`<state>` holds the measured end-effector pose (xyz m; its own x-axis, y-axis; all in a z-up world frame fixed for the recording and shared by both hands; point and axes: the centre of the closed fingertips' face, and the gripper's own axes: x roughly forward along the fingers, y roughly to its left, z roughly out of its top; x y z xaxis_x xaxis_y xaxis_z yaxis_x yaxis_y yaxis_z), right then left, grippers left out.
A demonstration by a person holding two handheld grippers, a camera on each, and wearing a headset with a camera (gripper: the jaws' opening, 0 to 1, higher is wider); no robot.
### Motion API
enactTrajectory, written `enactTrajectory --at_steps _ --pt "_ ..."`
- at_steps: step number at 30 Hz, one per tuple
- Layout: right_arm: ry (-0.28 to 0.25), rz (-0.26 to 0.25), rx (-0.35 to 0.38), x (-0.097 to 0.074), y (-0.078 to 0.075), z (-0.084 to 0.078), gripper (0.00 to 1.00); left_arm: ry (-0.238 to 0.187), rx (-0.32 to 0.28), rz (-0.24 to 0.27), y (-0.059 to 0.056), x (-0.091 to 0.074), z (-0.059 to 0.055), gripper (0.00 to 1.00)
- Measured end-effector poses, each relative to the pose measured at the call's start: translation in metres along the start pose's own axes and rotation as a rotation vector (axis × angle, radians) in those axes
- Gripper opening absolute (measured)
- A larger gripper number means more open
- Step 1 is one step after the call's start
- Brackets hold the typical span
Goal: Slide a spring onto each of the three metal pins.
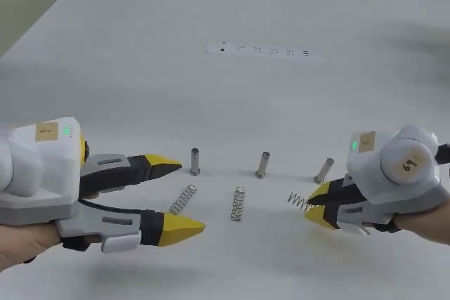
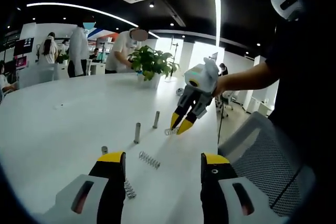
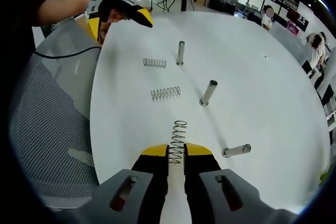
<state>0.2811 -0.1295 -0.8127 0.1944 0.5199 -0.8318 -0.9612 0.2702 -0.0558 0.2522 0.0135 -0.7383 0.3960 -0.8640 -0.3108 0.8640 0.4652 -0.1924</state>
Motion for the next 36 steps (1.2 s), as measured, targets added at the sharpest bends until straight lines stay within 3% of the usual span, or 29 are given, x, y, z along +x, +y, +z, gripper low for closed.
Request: enactTrajectory --at_steps 6,24,36 --pt "-0.003 0.019 -0.037 -0.003 0.004 0.003 0.08 0.006 0.012 -0.011 -0.002 0.004 -0.002 0.51" --pt "-0.077 0.1 -0.212 -0.011 0.027 0.034 0.08 -0.003 0.04 -0.092 -0.018 0.038 0.002 0.43" --pt "-0.106 0.137 -0.338 -0.015 0.038 0.054 0.08 -0.016 0.102 -0.154 -0.025 0.06 0.003 0.33"
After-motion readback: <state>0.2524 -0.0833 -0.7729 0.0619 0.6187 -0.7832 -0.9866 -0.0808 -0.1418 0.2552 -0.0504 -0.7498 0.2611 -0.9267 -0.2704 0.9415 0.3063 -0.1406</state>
